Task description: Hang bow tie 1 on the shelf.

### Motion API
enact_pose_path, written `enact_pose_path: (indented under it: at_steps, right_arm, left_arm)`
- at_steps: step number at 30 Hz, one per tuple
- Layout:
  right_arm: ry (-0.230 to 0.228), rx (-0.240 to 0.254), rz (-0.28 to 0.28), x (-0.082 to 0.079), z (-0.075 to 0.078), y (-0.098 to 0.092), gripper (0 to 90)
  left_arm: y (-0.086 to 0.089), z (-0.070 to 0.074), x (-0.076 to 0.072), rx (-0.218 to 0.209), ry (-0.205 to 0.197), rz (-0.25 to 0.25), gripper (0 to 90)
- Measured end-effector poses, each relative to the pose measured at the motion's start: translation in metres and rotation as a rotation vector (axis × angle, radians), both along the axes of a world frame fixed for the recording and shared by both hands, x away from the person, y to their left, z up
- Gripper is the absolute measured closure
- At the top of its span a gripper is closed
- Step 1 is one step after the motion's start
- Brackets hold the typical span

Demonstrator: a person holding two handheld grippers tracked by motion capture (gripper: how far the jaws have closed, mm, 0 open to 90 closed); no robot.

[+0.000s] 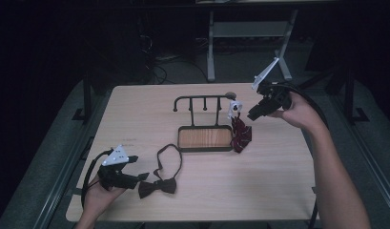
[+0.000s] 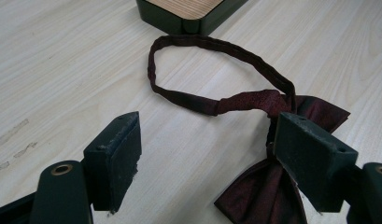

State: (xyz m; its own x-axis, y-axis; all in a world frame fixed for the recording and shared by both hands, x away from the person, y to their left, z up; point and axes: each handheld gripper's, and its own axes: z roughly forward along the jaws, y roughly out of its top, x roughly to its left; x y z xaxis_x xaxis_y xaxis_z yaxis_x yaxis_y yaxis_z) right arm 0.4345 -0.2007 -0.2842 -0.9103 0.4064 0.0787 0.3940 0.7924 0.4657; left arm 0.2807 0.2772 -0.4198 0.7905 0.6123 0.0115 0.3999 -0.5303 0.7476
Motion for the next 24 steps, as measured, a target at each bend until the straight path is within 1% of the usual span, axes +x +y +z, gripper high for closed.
enact_pose_path:
  at_steps: [2, 3, 4, 6, 10, 11, 13, 15, 17, 19, 20, 23, 24]
  right_arm:
    - [0.003, -0.003, 0.006, -0.002, -0.001, 0.000, 71.8]
    - [0.008, -0.004, 0.018, -0.006, -0.004, 0.001, 70.1]
    - [0.008, -0.006, 0.026, -0.008, -0.006, 0.002, 69.8]
    - [0.008, -0.009, 0.032, -0.010, -0.007, 0.002, 69.2]
    - [0.011, -0.007, 0.055, -0.020, -0.016, 0.002, 66.3]
    - [0.011, -0.007, 0.055, -0.020, -0.016, 0.002, 66.3]
    - [0.014, 0.002, 0.061, -0.026, -0.020, 0.000, 65.4]
    - [0.013, 0.005, 0.064, -0.028, -0.021, -0.001, 65.3]
    - [0.012, 0.014, 0.070, -0.033, -0.025, -0.004, 64.4]
    - [0.008, 0.015, 0.071, -0.035, -0.026, -0.005, 64.0]
    - [0.009, 0.024, 0.066, -0.039, -0.030, -0.008, 63.1]
    - [0.010, 0.028, 0.063, -0.043, -0.034, -0.011, 62.2]
    - [0.000, 0.029, 0.060, -0.047, -0.038, -0.012, 59.7]
  left_arm:
    - [0.000, 0.000, 0.000, 0.002, 0.000, -0.002, 23.0]
    - [0.000, 0.000, 0.000, 0.002, 0.001, -0.003, 23.0]
    - [-0.001, -0.001, 0.000, -0.006, 0.003, -0.002, 23.0]
    - [-0.002, 0.000, 0.000, -0.005, 0.001, -0.005, 23.0]
    - [-0.003, 0.000, 0.000, -0.006, 0.004, -0.006, 23.1]
    - [-0.003, 0.000, 0.000, -0.006, 0.004, -0.006, 23.0]
    - [-0.003, 0.000, 0.000, -0.012, 0.007, -0.004, 23.0]
    - [-0.003, 0.000, 0.001, -0.012, 0.007, -0.003, 23.0]
    - [-0.002, 0.000, 0.001, -0.006, 0.007, -0.006, 23.0]
    - [-0.002, 0.000, 0.002, -0.006, 0.010, -0.006, 23.0]
    - [-0.003, 0.000, 0.002, -0.006, 0.009, -0.007, 23.0]
    - [-0.004, 0.000, 0.002, -0.014, 0.016, -0.005, 23.0]
    - [-0.004, 0.000, 0.002, -0.009, 0.020, -0.009, 23.0]
